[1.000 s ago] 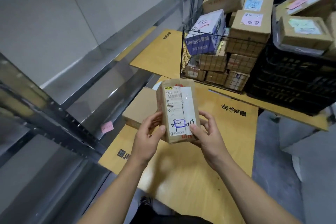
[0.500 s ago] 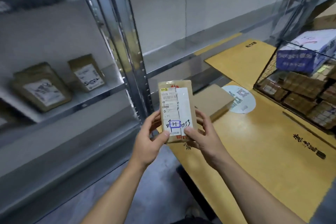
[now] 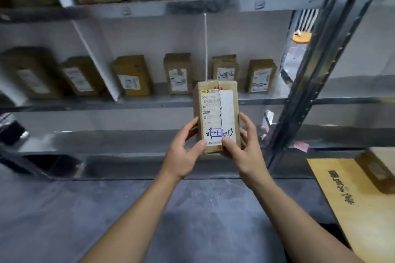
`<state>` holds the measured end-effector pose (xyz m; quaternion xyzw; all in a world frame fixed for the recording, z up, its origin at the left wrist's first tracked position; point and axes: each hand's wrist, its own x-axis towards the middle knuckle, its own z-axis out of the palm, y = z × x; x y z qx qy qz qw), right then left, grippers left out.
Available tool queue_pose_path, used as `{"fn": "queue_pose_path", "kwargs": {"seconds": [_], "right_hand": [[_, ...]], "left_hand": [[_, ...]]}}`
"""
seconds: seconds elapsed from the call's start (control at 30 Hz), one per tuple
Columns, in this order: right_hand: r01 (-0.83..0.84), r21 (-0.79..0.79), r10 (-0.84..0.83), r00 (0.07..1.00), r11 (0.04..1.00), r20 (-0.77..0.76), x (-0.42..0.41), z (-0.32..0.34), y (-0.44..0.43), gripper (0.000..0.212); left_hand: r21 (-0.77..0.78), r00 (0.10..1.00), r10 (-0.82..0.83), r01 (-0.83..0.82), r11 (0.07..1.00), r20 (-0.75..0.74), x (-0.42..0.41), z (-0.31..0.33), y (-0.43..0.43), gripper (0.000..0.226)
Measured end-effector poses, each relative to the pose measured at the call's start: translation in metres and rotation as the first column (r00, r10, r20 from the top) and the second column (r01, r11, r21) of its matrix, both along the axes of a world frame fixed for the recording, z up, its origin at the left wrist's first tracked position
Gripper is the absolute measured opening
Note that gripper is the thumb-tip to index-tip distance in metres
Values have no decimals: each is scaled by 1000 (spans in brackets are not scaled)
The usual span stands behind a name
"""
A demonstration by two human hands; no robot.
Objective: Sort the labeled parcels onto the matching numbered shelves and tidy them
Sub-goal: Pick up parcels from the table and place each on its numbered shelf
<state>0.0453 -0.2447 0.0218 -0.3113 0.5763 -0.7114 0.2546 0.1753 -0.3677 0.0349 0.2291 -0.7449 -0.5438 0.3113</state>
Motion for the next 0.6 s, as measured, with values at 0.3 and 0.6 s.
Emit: {"fn": "queue_pose_path", "kwargs": {"seconds": [0.3,0.6], "right_hand": [[-259,-90,256,966,962,-49,123,27,-140,59],[-388,-107,372,917,915,-142,208,39,-268,64]], "left_hand": [[-111,963,268,-267,957,-10,153,40,-93,58],[-146,832,554,-546,825,24,276,37,-187,54]]}}
